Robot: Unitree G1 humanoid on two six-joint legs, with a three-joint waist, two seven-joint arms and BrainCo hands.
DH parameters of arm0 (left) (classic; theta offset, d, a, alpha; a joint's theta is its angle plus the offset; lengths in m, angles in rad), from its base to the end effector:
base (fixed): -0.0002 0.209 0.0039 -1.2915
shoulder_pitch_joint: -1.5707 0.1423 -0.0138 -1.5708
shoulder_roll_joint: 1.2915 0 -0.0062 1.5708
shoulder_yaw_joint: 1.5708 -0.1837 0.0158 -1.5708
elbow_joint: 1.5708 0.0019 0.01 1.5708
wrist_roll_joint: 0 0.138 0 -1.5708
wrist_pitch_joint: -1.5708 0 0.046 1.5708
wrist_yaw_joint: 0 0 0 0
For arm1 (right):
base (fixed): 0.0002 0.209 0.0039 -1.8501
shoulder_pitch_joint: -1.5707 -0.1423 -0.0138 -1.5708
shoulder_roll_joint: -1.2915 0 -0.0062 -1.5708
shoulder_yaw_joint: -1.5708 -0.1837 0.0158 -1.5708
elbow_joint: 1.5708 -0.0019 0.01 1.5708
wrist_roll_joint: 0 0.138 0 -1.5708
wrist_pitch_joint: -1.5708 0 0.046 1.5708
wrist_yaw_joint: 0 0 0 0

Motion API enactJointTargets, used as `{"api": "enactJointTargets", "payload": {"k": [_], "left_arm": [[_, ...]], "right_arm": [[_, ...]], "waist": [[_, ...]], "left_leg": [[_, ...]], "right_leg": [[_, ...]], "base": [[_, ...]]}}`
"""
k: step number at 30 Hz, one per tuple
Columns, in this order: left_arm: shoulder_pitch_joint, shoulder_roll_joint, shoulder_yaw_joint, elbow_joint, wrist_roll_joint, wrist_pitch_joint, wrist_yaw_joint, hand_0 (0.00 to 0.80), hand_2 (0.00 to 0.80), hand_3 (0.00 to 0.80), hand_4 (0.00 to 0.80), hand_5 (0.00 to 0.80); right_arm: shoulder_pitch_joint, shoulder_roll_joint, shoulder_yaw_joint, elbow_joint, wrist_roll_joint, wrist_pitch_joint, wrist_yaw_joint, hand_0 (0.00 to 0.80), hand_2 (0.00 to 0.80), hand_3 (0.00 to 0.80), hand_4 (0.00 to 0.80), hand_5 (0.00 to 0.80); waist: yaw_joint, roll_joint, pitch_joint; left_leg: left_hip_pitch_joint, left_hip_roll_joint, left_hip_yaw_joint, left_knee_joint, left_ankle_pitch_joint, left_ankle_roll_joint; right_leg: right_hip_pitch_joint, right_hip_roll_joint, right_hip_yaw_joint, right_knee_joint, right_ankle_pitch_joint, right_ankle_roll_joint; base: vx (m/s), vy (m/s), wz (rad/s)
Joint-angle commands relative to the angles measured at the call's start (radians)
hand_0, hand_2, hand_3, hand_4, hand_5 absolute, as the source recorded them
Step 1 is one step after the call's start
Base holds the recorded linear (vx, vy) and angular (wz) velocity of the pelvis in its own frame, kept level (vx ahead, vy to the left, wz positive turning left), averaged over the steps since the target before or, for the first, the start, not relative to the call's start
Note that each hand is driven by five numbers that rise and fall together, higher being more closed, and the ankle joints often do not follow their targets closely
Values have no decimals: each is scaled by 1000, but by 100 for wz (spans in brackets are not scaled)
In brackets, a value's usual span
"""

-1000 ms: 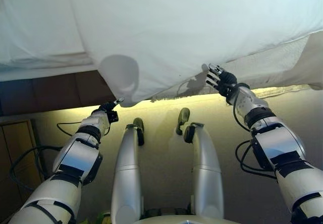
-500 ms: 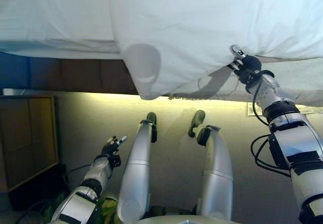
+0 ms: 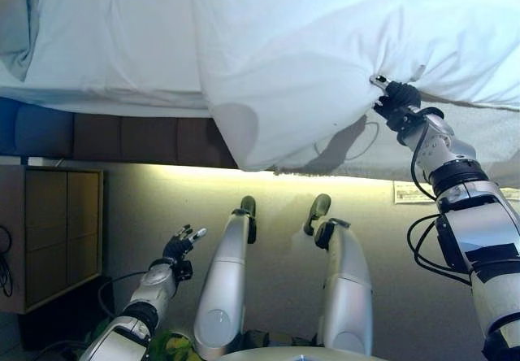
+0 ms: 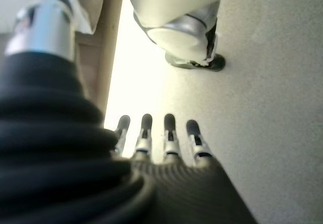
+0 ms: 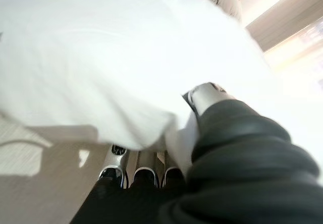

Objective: Make the bed neatly

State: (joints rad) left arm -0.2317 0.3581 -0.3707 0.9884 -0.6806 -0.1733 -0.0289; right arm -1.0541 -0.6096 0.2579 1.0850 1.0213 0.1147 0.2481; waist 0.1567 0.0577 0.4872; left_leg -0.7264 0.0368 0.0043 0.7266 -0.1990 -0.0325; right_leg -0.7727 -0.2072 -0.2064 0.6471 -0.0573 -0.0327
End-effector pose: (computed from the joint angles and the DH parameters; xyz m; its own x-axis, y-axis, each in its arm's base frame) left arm 0.1905 0.2232 -0.0595 0.8088 0.0600 -0.5850 -0.1165 0.9914 -0.0594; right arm 0.3538 -0.2562 0.1794 0.9956 0.0929 -0.0080 -0.0836 0.9271 0.3653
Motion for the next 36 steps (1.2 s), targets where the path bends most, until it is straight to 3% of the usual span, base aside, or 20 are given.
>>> {"api": "enactJointTargets", "payload": {"k": [1,8,14,17,22,26,32,36], "left_arm": [[68,47,1,-24,18,-49,-5,0,0,0,0,0],[47,90,89,-108,-50,-90,17,0,0,0,0,0],[-20,209,165,-271,-81,-38,51,0,0,0,0,0],[-42,224,179,-329,-123,-13,29,0,0,0,0,0],[-80,180,185,-392,-199,-6,-3,0,0,0,0,0],[-121,90,164,-377,-350,39,-28,0,0,0,0,0],[-128,-90,117,-282,-712,188,-112,0,0,0,0,0],[-115,-143,85,-245,-913,296,-99,0,0,0,0,0]], "right_arm": [[-6,-23,-37,-87,33,-45,60,800,800,800,800,800],[50,11,-63,-87,38,-38,83,800,800,800,800,800],[117,52,-60,-89,37,-36,96,800,800,800,800,800],[149,68,-52,-99,40,-32,93,800,800,800,800,800],[191,112,-52,-126,40,-12,57,800,800,800,800,800],[175,141,-42,-127,33,-15,36,800,800,800,800,800],[123,180,-32,-159,155,-1,55,800,800,800,800,800],[93,204,-2,-202,198,-29,37,800,800,800,800,800]], "waist": [[23,-5,-55],[30,-20,-92],[38,-37,-156],[37,-45,-181],[30,-57,-235],[24,-71,-252],[17,-111,-234],[26,-149,-212]], "left_leg": [[61,-1,25,-141,80,24],[199,11,43,-255,108,-1],[334,24,46,-393,147,-24],[389,26,56,-467,194,-25],[498,32,56,-590,225,-32],[539,39,58,-629,230,-36],[528,66,50,-590,211,-41],[528,81,40,-598,207,-40]], "right_leg": [[133,-18,-15,-100,-16,60],[295,-13,-38,-225,-9,78],[449,-3,-64,-374,22,96],[512,3,-84,-448,60,92],[619,23,-87,-548,83,101],[656,38,-89,-580,87,99],[655,60,-96,-560,75,88],[662,72,-100,-571,85,94]], "base": [[0,0,0],[65,5,-3],[112,-40,2],[84,-27,8],[138,-21,0],[87,-36,0],[42,-86,0],[14,-181,-2]]}}
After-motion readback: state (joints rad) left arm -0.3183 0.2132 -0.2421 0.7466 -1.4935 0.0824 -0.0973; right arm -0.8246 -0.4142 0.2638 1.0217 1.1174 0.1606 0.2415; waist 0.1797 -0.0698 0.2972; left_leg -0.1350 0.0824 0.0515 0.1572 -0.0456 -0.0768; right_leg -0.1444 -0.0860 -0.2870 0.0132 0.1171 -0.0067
